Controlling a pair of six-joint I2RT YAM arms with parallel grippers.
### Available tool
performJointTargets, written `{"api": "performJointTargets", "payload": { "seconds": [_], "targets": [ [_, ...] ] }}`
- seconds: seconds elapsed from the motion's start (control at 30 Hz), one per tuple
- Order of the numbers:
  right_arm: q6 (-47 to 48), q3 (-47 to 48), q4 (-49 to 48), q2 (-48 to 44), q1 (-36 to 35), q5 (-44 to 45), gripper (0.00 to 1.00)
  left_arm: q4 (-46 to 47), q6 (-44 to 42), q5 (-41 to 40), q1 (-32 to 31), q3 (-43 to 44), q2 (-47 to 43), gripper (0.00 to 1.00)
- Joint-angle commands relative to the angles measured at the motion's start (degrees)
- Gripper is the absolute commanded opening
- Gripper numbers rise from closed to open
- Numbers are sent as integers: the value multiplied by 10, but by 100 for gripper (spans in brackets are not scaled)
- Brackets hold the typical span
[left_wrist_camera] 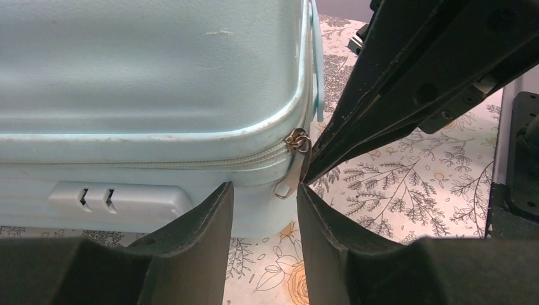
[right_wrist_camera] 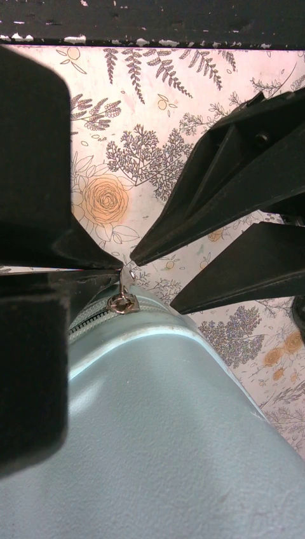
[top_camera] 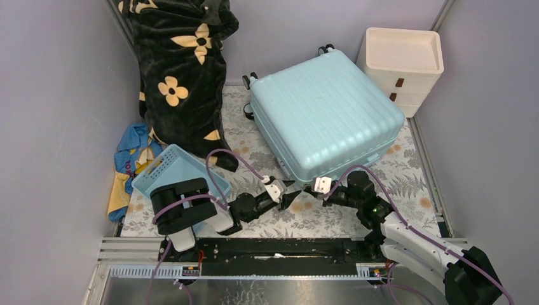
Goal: Open, take out, and arrange the luggage
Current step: Unzip the luggage at the center of the board.
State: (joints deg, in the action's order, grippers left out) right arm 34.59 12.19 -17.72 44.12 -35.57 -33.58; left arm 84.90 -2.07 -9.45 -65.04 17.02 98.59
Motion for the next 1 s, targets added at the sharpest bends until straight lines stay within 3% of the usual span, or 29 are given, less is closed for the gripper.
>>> {"api": "performJointTargets", "payload": {
  "seconds": [0.0, 0.5, 0.97],
  "targets": [
    [2, 7, -34, -2, -5, -5, 1, 41, -21, -16, -9, 2, -1, 48],
    [35, 27, -19, -1, -5, 4, 2, 13, -30, -5, -27, 29, 9, 45],
    [69, 32, -5, -8, -5, 9, 2, 3, -85, 11, -32, -13, -4, 46]
  ]
}}
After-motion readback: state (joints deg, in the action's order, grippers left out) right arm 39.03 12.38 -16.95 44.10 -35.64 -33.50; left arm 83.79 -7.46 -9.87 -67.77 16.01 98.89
